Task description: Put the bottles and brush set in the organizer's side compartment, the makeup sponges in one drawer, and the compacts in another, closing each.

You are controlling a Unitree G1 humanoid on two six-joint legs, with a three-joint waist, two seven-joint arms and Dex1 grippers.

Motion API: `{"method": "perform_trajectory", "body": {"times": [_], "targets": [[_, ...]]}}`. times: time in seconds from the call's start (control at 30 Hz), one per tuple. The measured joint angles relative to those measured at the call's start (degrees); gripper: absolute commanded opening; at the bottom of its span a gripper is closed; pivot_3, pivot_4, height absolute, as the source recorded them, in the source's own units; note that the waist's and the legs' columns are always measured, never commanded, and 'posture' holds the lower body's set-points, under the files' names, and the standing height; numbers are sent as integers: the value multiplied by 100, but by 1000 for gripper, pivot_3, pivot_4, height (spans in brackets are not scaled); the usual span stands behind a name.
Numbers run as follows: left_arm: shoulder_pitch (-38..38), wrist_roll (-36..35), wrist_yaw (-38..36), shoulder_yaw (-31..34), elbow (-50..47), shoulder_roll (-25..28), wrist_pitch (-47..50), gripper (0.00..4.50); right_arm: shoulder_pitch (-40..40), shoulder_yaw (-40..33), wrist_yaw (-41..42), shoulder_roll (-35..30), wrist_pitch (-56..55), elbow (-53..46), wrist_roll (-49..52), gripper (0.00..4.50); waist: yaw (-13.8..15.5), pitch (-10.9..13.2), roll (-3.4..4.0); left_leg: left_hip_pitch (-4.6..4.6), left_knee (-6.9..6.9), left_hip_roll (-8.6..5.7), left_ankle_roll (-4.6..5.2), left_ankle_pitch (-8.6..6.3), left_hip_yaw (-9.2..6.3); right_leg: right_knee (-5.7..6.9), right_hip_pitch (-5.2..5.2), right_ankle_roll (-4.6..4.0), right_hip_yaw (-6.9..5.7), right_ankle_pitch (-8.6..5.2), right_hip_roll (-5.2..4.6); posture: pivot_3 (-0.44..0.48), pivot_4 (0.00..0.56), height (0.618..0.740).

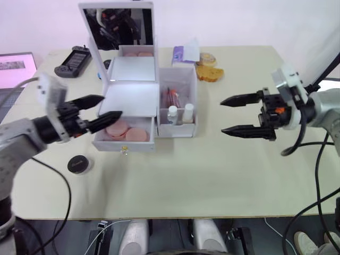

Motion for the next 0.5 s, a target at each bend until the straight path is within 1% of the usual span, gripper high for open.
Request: {"method": "perform_trajectory", "body": {"times": [0.1, 0.17, 0.2, 0.37, 0.43, 0.5], "targets": [[881, 150, -306, 789, -127, 8, -211, 4472, -252, 273, 174, 117, -193, 345, -219, 4500, -18, 0, -1, -2, 0, 0, 0, 0, 0, -2, 0, -10, 0, -5, 0, 0, 150, 740], [1583, 388, -563, 1377, -267, -280, -627, 4472, -417, 456, 275, 283, -368, 621, -396, 4500, -32, 0, 0, -1, -1, 1, 0, 0, 3, -3, -1, -21, 1, -11, -1, 0, 150, 740], [1814, 486, -653, 1534, -280, -382, -774, 4472, -449, 502, 310, 323, -419, 727, -461, 4500, -25, 0, 0, -1, -1, 1, 0, 0, 3, -3, -2, -22, 1, -11, 0, 0, 150, 740], [2684, 1003, -995, 2078, -137, -819, -1641, 4472, -496, 585, 344, 540, -813, 1030, -781, 4500, 22, 0, -2, -1, 4, 1, -1, 0, 4, -6, 3, -28, 0, -11, -1, 0, 150, 740], [2937, 1169, -1108, 2205, 172, -1006, -1931, 4472, -300, 550, 267, 543, -1033, 1151, -949, 4500, 35, -1, -5, 0, 4, 1, -1, 0, 3, -7, 5, -28, 0, -12, 0, 0, 150, 740], [3101, 1432, -1245, 2273, 689, -1066, -2367, 4472, 197, 386, 189, 479, -1218, 1201, -1047, 4500, 84, -2, -7, 0, 3, 1, -1, 0, 4, -7, 4, -29, 0, -12, 0, 0, 150, 740]]}}
